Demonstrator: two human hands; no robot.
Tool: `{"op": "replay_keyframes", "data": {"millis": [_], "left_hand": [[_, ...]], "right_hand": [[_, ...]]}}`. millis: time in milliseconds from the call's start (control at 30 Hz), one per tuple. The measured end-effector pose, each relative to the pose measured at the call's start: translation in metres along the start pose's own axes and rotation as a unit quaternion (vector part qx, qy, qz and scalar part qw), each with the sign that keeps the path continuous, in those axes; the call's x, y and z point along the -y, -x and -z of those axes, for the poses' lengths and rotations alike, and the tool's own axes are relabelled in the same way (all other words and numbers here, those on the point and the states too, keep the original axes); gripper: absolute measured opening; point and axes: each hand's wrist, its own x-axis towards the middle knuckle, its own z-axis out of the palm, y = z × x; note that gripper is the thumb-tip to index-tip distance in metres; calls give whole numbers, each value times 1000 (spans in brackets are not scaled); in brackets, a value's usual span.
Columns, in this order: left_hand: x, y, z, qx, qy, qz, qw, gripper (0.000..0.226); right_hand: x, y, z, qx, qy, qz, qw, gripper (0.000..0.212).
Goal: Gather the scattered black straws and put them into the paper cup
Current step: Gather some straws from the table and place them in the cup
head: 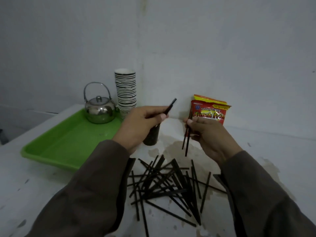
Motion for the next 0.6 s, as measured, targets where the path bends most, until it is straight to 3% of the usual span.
{"op": "replay_keyframes", "data": {"millis": [167, 333, 500, 600], "left_hand": [[-4, -28, 15, -124, -5, -60, 990, 36], [-4, -53, 32, -190, -74, -127, 971, 36], [15, -64, 35, -187, -206, -156, 948, 60], [33, -64, 35, -154, -257, -161, 940, 76]], "right_hand": [[18, -24, -38, -9, 80, 104, 991, 12], [34, -53, -64, -75, 195, 211, 955, 11], [20, -72, -82, -87, 276, 242, 926, 14], [0, -75, -88, -67, 324, 240, 913, 26]]}}
